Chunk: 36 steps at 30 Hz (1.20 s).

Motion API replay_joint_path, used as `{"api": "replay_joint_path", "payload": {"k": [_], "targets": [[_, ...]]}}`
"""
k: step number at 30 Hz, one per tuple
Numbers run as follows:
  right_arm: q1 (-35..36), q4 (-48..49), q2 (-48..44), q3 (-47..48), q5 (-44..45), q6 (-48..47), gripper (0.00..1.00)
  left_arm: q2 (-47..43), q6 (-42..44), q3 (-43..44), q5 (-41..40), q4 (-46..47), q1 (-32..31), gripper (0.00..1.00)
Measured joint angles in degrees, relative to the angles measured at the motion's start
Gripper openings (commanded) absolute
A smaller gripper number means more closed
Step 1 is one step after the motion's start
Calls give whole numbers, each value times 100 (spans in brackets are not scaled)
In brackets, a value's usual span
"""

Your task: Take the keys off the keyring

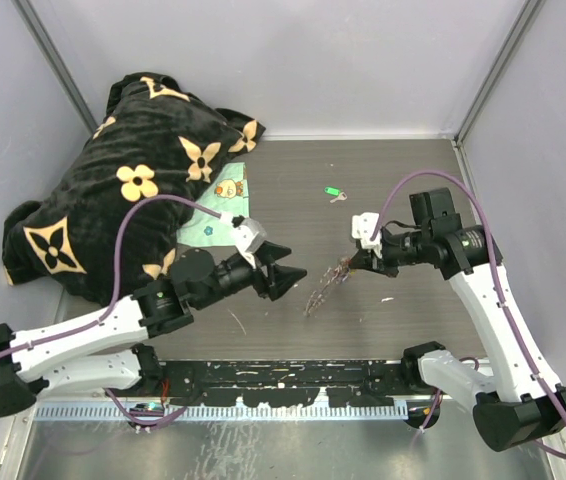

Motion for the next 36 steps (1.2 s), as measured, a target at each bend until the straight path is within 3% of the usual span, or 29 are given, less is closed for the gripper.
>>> {"api": "replay_joint_path", "payload": {"k": [5, 11, 20, 28, 36], "targets": [[7, -616, -50, 289, -238, -1220, 1, -302, 848, 2, 901, -33, 376, 63], [24, -1150, -48, 378, -267, -2420, 1, 203, 1366, 155, 2061, 2, 599, 64], [129, -1722, 120, 444, 15, -4157, 1, 1095, 1425, 337, 3016, 647, 721, 46], [448, -1816, 186, 772, 920, -4725, 1, 1915, 1399, 538, 3526, 1222, 824, 43], [778, -1790, 201, 992, 2162, -4795, 1, 2557, 1003, 660, 3624, 1814, 942, 52]]}}
